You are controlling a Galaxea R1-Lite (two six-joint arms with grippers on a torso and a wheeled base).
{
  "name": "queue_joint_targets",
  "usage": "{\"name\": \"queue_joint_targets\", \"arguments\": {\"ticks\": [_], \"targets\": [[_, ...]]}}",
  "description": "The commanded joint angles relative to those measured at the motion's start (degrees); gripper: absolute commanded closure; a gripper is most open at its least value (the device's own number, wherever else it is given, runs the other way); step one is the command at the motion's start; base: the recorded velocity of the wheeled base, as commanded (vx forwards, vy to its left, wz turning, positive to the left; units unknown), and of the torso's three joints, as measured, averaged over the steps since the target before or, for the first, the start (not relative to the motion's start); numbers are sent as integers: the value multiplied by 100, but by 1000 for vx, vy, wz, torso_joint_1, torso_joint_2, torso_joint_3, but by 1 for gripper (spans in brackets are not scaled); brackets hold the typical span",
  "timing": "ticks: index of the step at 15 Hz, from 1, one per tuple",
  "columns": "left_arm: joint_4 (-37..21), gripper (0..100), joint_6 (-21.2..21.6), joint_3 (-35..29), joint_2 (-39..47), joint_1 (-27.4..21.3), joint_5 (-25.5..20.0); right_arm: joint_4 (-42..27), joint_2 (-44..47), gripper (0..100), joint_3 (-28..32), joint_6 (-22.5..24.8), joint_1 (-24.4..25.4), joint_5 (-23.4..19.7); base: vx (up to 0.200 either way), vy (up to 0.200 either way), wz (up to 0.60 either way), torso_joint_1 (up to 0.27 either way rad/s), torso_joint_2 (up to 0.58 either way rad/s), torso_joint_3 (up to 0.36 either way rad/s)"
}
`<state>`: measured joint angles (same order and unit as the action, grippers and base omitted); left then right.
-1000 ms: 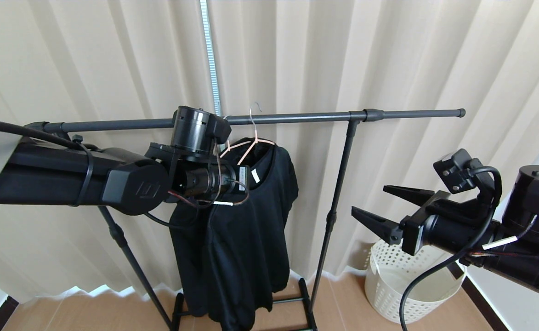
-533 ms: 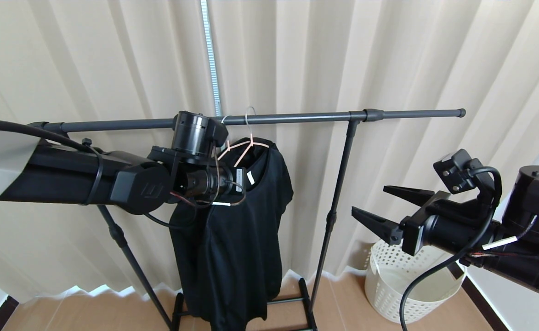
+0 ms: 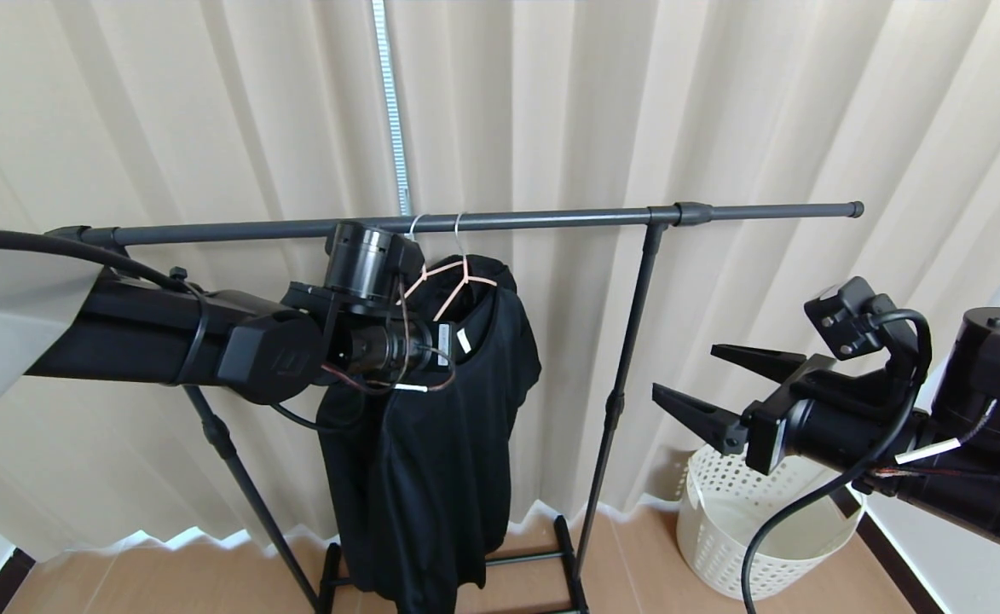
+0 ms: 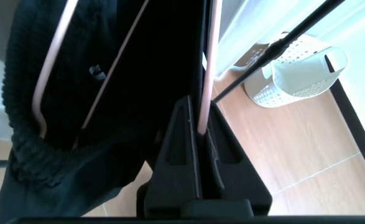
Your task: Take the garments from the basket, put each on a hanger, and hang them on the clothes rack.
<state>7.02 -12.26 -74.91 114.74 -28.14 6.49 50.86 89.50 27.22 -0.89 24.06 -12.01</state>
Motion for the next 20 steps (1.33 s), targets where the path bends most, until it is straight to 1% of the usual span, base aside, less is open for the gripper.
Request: {"name": "queue_joint_targets", "arguments": {"ticks": [1,20], "targets": [[1,100,-4,29,22,1,11,3,-3,0,2,1,2,-3,0,0,0,0,0,0],[19,100,22,29,22,36,19,12,-21,0,11,1,2,-3,0,0,0,0,0,0]]}}
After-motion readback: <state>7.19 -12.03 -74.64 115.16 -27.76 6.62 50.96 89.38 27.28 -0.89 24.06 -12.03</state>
